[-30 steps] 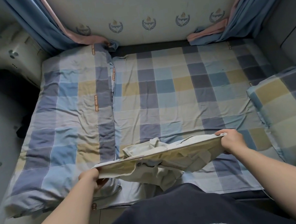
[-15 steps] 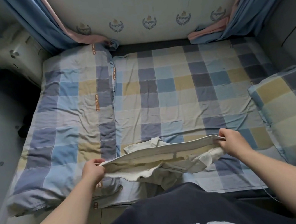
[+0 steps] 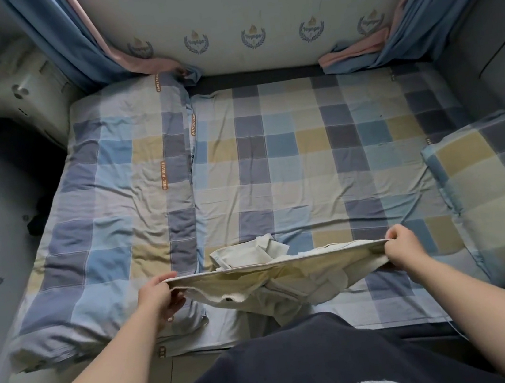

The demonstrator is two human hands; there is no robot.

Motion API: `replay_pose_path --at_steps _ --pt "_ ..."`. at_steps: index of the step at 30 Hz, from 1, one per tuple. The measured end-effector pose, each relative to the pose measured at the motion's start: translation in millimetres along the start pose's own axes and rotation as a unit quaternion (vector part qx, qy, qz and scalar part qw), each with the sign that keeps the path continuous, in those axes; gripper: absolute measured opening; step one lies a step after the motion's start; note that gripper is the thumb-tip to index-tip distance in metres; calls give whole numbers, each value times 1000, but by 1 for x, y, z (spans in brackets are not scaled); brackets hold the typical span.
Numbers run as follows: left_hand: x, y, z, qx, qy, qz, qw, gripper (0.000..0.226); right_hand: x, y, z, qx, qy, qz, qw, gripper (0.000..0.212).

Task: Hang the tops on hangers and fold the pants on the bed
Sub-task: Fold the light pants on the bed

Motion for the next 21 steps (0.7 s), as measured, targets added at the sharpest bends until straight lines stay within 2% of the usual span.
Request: replay_pose_path --at_steps 2,4,8,10,12,16,18,21 --pt "-1 -2 3 -33 43 76 996 36 0 -10 4 -43 -65 -167 983 27" --pt "-3 0 5 -53 57 113 991 24 -1 -15 9 -77 -119 -309 940 28" --pt "-9 -3 4 -85 22 103 991 19 -3 -12 12 -135 -110 -412 894 35" --pt "-7 -7 1 -52 -42 56 996 22 -4 -12 13 -157 -85 -399 899 41" --pt "-2 -7 -2 4 -121 -10 993 21 -7 -10 14 -153 -38 -328 931 45" --pt "20 -4 -1 111 -187 -108 970 3 -28 4 14 -110 85 -171 975 55" --pt "39 -8 1 127 -217 -121 960 5 -45 10 12 -91 129 -133 978 54" --pt "72 -15 6 150 -250 -123 949 7 -74 22 10 -39 192 -80 977 38"
Point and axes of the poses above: each hand's wrist, its own z-axis away from the middle knuckle, its own y-axis out of the back of the hand, x = y × z, the point moved 3 cm from there along -z, towards the middle knuckle, and after that the axes turned 2 degrees about -x, right-handed, at the moved point
